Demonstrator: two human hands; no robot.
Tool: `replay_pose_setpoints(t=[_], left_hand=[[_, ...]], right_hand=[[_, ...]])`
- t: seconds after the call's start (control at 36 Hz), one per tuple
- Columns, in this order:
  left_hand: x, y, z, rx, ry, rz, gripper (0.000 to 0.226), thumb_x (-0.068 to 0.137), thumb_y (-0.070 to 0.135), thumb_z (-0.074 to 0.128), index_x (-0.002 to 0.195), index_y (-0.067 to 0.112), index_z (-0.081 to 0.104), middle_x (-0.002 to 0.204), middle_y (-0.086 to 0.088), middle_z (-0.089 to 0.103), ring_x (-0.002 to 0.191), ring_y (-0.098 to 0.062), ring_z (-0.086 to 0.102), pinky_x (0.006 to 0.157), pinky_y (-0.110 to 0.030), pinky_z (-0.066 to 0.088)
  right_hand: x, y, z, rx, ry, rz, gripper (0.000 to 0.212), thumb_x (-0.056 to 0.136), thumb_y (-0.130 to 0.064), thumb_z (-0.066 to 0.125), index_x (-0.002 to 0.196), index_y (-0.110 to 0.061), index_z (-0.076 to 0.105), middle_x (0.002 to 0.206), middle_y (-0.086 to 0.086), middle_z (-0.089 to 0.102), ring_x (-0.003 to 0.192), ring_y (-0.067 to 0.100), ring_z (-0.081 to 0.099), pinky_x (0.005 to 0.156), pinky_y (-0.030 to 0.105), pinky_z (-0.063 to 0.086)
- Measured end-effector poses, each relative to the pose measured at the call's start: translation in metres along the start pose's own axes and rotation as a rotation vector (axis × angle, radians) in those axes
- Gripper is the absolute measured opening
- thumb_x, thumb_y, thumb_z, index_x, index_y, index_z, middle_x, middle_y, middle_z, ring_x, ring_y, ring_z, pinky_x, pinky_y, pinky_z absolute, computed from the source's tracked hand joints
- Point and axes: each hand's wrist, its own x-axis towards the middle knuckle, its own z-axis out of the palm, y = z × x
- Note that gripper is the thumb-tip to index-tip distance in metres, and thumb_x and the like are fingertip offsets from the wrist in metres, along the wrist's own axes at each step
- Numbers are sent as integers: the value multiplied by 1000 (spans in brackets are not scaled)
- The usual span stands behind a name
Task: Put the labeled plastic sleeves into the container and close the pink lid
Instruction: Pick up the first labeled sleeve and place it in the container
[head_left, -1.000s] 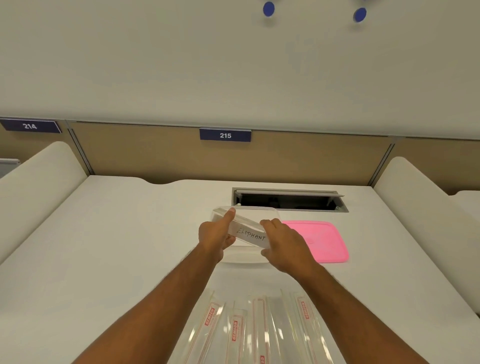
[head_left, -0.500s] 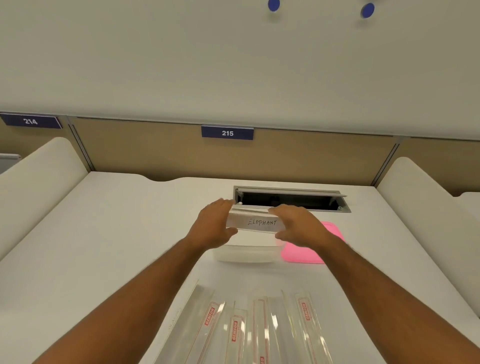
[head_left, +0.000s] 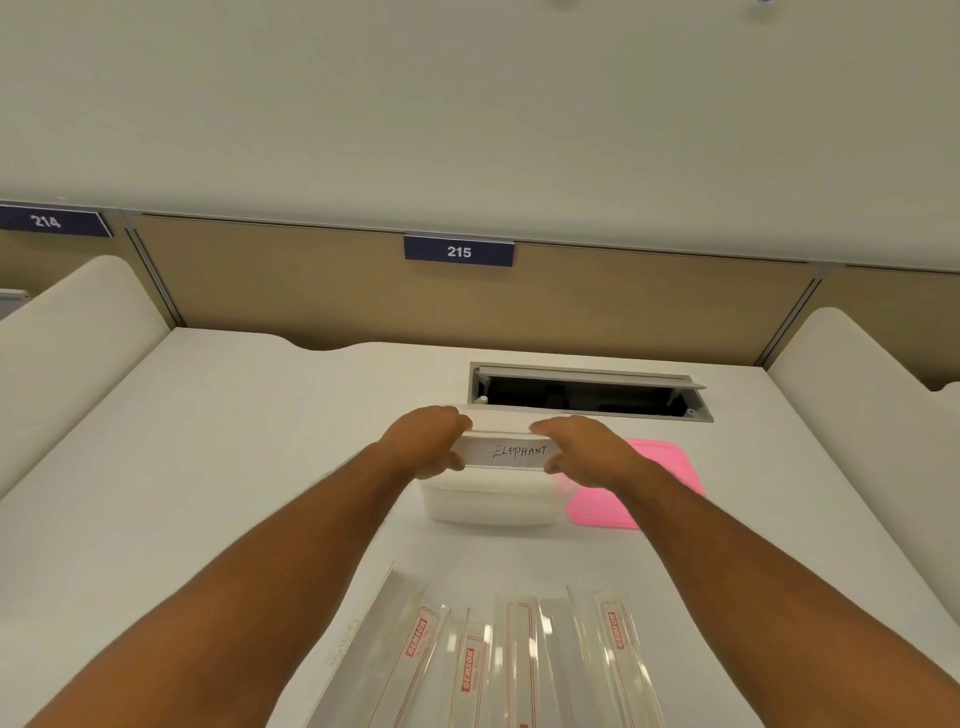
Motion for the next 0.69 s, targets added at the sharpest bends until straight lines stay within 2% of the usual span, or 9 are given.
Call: replay_pose_setpoints(t=[0.22,0.33,0.39,0.47,0.56,0.64,0.69], left_hand=[[15,-3,20,73,-101,-14,43,87,31,74,121,11,59,115,-7,60,101,-30,61,85,-41,52],[21,-5,24,103,-151,-16,36,86,30,75,110,9,61,109,-10,63,97,-32,63,76,-37,49],[24,-6,24,122,-173,-10,32,83,31,78,100,10,60,103,-9,63,93,-31,63,70,-34,45],[30,-5,23,159,-215,7,33,78,32,82,88,10,59,91,-6,63,86,-29,65,67,-33,45],[37,-4,24,180,-256,24,36,75,32,84,94,8,65,91,-6,64,85,-28,65,68,-33,48],[43,-1,25,185,-303,45,37,73,32,86,87,10,59,84,-3,54,82,-27,62,65,-33,45],[46,0,27,195,-327,53,38,73,31,86,90,9,60,90,-5,58,83,-27,62,65,-34,46]], right_hand=[[22,4,23,-77,-98,-29,37,96,-14,57,133,-13,54,131,9,61,116,29,56,92,38,45],[34,5,29,-90,-144,-34,43,96,-18,61,138,-15,54,131,9,56,122,30,53,93,36,41],[39,5,31,-98,-164,-32,51,95,-22,65,144,-17,51,137,7,56,129,28,49,100,36,39],[45,5,36,-131,-187,-19,48,91,-24,69,137,-15,57,136,8,60,126,28,52,101,39,45],[51,5,42,-160,-211,-10,46,89,-26,71,133,-14,61,133,8,62,122,29,54,99,42,47],[55,5,47,-165,-238,-23,51,89,-26,71,137,-17,59,134,8,61,123,29,54,98,37,46],[58,6,50,-168,-244,-29,45,88,-23,71,132,-15,63,130,8,64,120,28,56,97,38,47]])
